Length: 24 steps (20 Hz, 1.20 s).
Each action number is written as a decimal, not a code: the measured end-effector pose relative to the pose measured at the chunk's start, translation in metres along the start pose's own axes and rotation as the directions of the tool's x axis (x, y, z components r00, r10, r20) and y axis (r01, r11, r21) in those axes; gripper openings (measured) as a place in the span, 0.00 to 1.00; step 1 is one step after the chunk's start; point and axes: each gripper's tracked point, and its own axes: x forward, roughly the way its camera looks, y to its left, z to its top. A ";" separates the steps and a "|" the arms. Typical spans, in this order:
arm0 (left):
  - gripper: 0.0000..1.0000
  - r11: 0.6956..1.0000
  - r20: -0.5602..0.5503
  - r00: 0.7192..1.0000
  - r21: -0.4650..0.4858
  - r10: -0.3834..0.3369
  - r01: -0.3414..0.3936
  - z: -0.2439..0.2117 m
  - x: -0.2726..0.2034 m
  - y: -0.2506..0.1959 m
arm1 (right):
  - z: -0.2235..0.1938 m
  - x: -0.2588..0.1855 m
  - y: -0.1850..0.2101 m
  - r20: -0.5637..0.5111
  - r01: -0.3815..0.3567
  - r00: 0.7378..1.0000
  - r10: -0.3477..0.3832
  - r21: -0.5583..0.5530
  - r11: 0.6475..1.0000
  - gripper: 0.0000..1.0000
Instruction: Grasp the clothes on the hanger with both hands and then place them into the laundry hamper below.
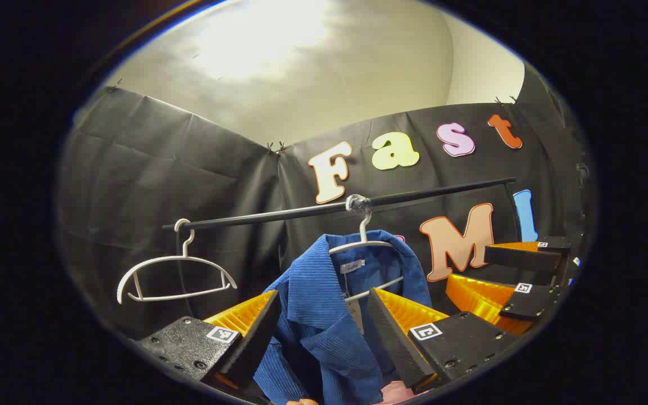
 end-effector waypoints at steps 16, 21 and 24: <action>0.94 0.996 -0.128 0.992 -0.092 0.006 -0.018 -0.040 0.014 0.003 | 0.000 -0.001 0.002 -0.014 -0.003 1.000 0.003 -0.005 1.000 0.96; 0.94 0.996 -0.165 0.986 -0.085 0.004 -0.018 -0.053 0.017 -0.007 | 0.000 0.000 0.002 -0.017 -0.007 1.000 0.007 0.007 1.000 0.96; 0.94 0.997 -0.219 0.976 -0.079 -0.008 -0.009 -0.074 0.017 -0.018 | -0.001 0.000 0.002 -0.025 -0.011 1.000 0.011 -0.013 1.000 0.94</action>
